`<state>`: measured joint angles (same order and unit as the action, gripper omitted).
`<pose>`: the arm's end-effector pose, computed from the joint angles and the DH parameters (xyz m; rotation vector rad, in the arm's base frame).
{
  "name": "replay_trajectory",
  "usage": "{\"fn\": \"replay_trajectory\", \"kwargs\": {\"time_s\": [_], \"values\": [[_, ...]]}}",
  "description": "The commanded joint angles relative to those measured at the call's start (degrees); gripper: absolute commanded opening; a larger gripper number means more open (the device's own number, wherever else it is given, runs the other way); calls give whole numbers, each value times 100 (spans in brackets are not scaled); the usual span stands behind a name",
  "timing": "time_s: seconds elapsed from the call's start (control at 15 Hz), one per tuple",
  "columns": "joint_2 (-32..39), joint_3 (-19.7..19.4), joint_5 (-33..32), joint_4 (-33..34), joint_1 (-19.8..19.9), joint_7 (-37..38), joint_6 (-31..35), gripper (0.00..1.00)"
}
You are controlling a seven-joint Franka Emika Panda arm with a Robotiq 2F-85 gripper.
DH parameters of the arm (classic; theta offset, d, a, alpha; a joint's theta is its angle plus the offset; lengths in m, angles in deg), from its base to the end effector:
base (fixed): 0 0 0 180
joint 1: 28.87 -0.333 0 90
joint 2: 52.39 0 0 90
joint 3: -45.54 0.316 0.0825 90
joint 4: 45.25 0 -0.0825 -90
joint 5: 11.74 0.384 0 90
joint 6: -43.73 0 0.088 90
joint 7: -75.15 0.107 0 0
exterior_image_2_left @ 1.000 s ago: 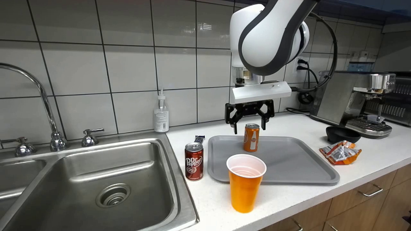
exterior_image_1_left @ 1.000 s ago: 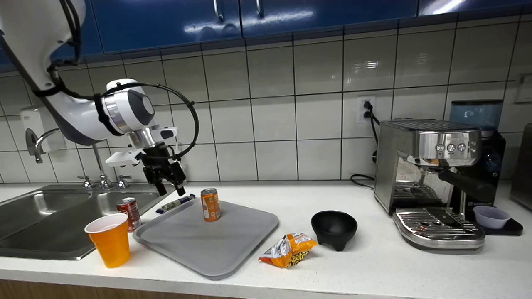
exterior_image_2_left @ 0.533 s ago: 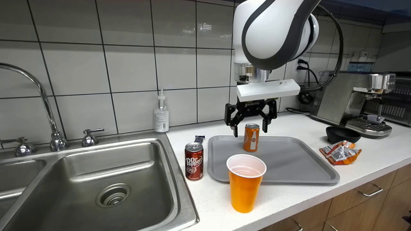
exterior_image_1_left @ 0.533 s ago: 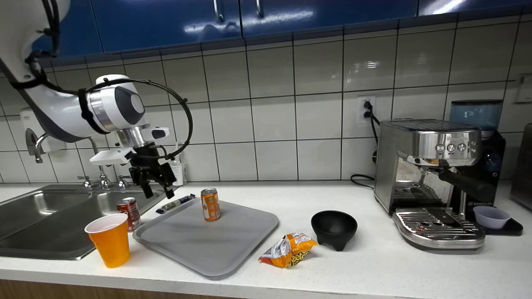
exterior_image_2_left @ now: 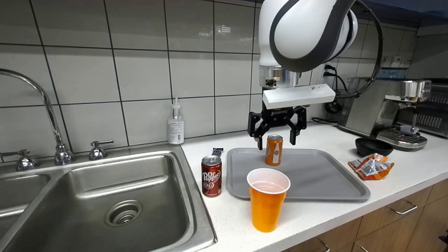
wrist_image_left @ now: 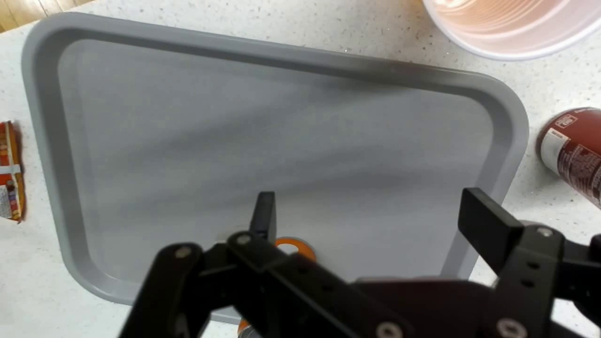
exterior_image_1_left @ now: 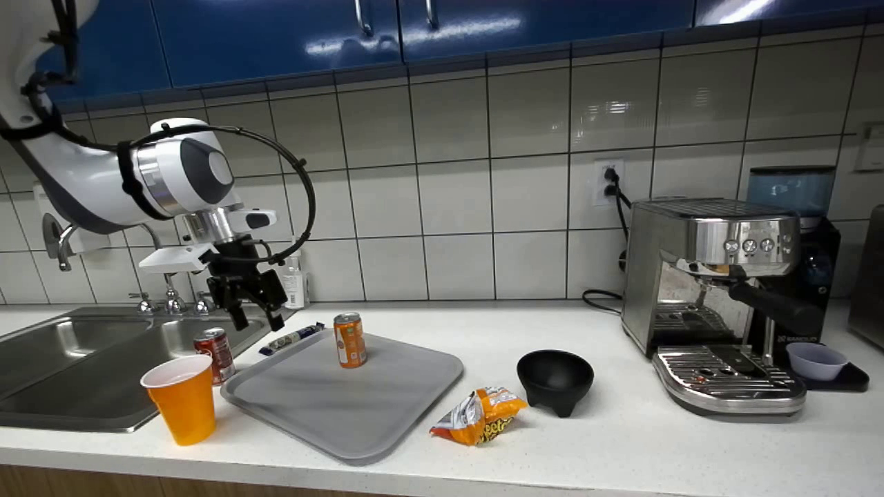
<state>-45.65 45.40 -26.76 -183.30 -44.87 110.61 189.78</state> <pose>0.4779 0.1393 0.2657 3.0083 -0.1895 0.1269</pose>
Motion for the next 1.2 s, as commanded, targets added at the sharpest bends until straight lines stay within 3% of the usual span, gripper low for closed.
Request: {"fn": "replay_trajectory", "kwargs": {"time_s": [0.0,0.27,1.13], "values": [[-3,183,-29,5,186,15,-15,100],[-12,230,-277,0,103,190,-41,100],[-281,554,-72,-361,77,160,-23,100]]}}
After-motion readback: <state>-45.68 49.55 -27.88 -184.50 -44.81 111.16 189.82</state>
